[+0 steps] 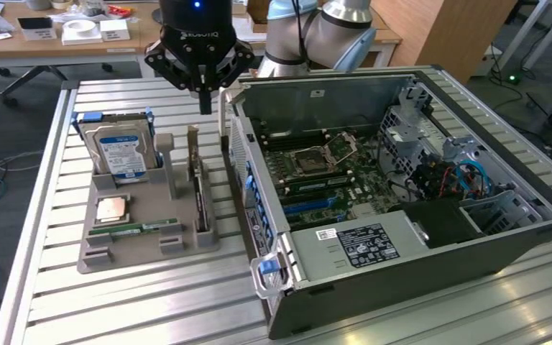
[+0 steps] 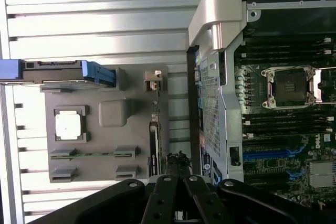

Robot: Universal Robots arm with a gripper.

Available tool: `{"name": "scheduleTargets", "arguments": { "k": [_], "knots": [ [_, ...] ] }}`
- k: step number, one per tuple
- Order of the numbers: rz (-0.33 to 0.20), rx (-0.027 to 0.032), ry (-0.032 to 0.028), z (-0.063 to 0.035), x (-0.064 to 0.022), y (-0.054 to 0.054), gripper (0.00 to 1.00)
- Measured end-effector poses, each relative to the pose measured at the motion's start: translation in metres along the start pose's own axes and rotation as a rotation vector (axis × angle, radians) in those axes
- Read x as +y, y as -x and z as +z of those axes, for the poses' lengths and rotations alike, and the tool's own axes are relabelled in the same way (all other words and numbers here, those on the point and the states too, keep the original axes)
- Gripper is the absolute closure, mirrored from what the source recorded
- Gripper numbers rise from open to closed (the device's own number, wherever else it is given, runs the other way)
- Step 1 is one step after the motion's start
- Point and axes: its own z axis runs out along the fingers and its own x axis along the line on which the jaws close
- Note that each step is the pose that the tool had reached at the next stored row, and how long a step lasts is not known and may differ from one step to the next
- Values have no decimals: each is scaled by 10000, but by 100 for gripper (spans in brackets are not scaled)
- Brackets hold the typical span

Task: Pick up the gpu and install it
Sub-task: 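Reach for the gpu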

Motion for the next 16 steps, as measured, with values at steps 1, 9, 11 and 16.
{"name": "scheduleTargets", "arguments": {
  "k": [1,9,11,16],
  "knots": [
    [0,1,-1,-1,-3,-7,89],
    [-2,0,0,-4,-41,-97,89],
    [-1,1,-1,-5,-64,-103,89],
    [-2,0,-1,-6,-83,-136,89]
  ]
}}
